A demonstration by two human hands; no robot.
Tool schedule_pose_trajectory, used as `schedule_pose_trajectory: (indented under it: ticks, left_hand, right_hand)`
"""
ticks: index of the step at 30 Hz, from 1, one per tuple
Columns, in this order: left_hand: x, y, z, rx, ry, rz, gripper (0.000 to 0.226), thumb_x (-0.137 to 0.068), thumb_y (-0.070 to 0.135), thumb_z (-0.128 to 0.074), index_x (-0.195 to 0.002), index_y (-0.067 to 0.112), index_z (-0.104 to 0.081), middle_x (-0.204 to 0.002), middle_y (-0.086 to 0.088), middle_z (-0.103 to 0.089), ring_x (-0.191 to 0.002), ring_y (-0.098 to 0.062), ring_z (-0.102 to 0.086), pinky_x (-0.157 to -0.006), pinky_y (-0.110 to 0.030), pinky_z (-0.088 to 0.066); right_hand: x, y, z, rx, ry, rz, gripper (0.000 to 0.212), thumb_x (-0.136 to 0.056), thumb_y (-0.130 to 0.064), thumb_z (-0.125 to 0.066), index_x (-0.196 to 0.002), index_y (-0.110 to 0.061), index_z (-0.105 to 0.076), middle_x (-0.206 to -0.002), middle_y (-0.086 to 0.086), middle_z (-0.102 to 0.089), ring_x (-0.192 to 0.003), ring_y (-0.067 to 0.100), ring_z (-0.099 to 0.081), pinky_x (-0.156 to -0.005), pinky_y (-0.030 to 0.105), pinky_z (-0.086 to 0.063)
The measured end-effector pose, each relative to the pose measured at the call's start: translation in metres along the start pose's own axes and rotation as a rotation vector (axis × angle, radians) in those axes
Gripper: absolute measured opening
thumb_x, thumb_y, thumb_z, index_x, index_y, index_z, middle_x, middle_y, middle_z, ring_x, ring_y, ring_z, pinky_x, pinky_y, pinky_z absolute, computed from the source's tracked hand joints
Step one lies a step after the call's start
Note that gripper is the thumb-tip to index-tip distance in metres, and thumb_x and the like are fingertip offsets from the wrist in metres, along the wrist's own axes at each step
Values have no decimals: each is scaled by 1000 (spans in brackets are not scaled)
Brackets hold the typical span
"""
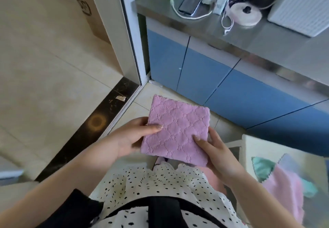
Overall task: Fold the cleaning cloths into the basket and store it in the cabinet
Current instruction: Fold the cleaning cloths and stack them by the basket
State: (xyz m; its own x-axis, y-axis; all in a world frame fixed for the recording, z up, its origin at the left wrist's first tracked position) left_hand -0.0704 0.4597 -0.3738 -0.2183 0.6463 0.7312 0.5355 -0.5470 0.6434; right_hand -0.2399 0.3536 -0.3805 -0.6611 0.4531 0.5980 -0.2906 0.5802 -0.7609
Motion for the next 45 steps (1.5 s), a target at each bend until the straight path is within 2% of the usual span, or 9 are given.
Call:
schedule_pose_trajectory:
  ticks: [3,9,14,19,23,29,33,40,45]
  left_hand:
    - [-36,50,-14,-58,-54,2,51,-66,22,-70,-115,13,-60,-108,-9,-71,-103,-27,-66,-94,-46,-49]
    - [-97,128,-54,-105,-202,14,26,-82,10,-62,-108,11,-62,-96,-6,-74,-85,-19,-72,-71,-31,-59]
    - [-145,179,-90,-172,-312,21,35,-79,11,-63,-114,7,-61,-108,-12,-71,-92,-23,-70,-68,-30,-58]
    - [-208,242,-131,-260,-404,31,25,-84,9,-61,-109,9,-62,-105,-11,-72,-92,-23,-70,-73,-31,-58]
    - [-248,299,-172,-329,-501,22,41,-74,15,-65,-114,8,-61,-106,-11,-71,-96,-25,-69,-83,-35,-56]
    - [-277,365,-233,-441,-609,7,31,-77,17,-64,-108,11,-62,-91,-3,-75,-80,-15,-72,-66,-26,-58]
    - [-287,403,-280,-554,-716,-26,76,-51,45,-88,-117,20,-61,-112,0,-70,-106,-18,-66,-94,-37,-50]
    - [-306,458,-370,-407,-687,-109,40,-68,25,-68,-107,16,-63,-100,-6,-74,-86,-19,-72,-74,-31,-59]
    - [-315,503,-431,-350,-641,-198,39,-72,22,-59,-110,13,-63,-103,-7,-73,-87,-18,-72,-68,-27,-59]
  right_hand:
    - [-24,-39,17,-61,82,28,50,-79,-30,-70,-124,-30,-48,-108,3,-70,-100,34,-67,-83,66,-49]
    - [-56,-96,54,-118,240,83,48,-72,-32,-66,-117,-36,-51,-98,-8,-73,-94,15,-69,-83,50,-55]
    - [-79,-134,86,-142,337,126,53,-73,-34,-66,-124,-35,-50,-105,-2,-72,-97,18,-69,-85,46,-55]
    - [-114,-184,127,-206,456,194,53,-74,-33,-66,-125,-32,-50,-106,-1,-72,-97,18,-69,-71,35,-57]
    - [-138,-231,160,-256,532,245,56,-77,-34,-69,-128,-29,-48,-110,3,-71,-101,23,-68,-80,42,-55]
    - [-146,-289,206,-307,622,315,56,-73,-33,-66,-127,-28,-50,-109,5,-71,-98,23,-68,-80,41,-55]
    - [-139,-333,248,-303,670,361,55,-74,-32,-64,-127,-27,-51,-110,1,-71,-101,22,-67,-86,40,-53]
    - [-126,-420,336,-249,673,447,55,-70,-29,-64,-124,-23,-55,-108,1,-72,-96,18,-67,-81,34,-54]
    - [-129,-489,395,-128,599,455,56,-71,-33,-72,-125,-24,-55,-108,-2,-71,-91,12,-68,-64,27,-54]
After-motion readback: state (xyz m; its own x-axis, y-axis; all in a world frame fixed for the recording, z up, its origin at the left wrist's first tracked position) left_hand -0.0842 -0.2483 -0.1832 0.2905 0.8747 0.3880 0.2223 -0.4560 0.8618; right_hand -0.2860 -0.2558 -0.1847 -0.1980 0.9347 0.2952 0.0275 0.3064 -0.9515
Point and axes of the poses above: each hand's wrist, its own x-axis away from the middle knuckle, its own z-axis out of the back of the hand, y = z × x, the point moved 8 cm from there along -x, towards the middle knuckle
